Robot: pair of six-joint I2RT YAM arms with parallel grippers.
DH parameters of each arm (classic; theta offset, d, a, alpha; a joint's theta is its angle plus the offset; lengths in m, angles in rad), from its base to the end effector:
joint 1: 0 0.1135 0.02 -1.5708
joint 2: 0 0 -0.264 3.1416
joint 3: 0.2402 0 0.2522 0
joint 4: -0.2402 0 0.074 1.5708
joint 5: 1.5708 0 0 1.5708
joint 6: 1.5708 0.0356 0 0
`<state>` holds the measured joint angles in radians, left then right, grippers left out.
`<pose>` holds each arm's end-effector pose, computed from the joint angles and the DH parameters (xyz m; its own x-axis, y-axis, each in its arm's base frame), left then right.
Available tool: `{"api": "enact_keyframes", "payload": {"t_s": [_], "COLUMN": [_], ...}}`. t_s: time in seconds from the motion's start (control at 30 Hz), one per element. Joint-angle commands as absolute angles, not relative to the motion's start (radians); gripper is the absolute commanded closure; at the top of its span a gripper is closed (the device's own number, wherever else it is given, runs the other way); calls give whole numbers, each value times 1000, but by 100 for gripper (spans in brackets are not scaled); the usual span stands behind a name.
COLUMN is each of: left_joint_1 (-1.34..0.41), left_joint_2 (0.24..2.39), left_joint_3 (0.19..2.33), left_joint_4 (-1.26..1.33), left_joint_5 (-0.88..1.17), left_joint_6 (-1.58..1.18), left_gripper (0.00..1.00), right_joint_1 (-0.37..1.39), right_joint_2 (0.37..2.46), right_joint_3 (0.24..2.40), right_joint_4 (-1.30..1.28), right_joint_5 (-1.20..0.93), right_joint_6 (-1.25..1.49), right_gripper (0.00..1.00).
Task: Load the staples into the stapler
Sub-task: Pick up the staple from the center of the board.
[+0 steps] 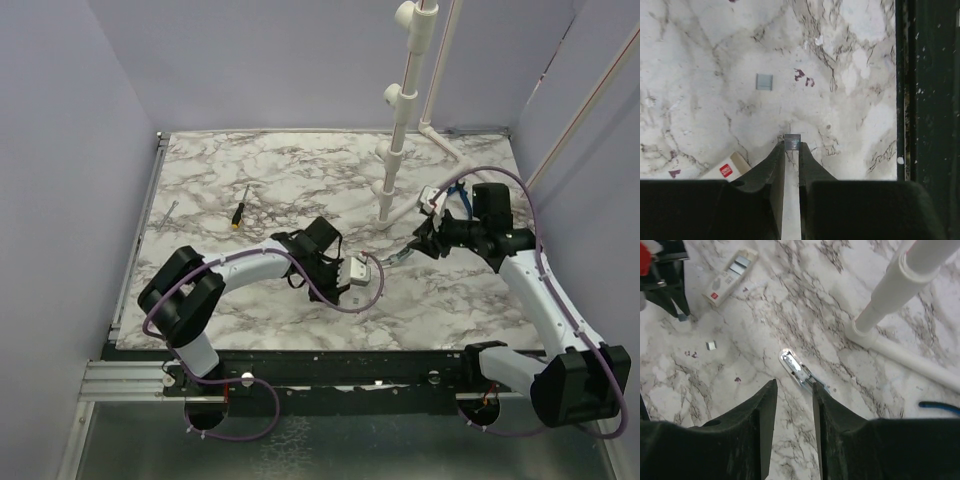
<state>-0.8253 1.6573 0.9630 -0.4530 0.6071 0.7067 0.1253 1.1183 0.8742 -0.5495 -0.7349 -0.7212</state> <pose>0.1966 -0.2429 0.1718 0.0248 0.7593 -0.6502 0.9814 -0.1423 -0.1287 0.2224 0.0521 0.2784 -0.1619 -0.5141 -0.8423 -0.8870 0.4499 -0.1041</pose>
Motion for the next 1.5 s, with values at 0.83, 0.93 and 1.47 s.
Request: {"api": "enact_keyframes", "payload": {"t_s": [0.83, 0.93, 1.47], "left_joint_1": [-668, -669, -669], "left_joint_2": [2055, 2056, 2030], "left_joint_3": [1911, 1920, 1867], "left_joint_4": [-1423, -1398, -1287], "left_joint_5": [1242, 1246, 1304], "left_joint_6": [757, 719, 587], "left_gripper": [91, 91, 91], "right_joint_1": [310, 348, 486], "right_joint_2": [966, 963, 1019], "right_joint_3": [892, 854, 806], "right_joint_4": [-609, -569, -461], "right_joint_5": [-995, -994, -947], "right_joint_6": [-1154, -1154, -1131], "right_gripper": [60, 61, 67]}}
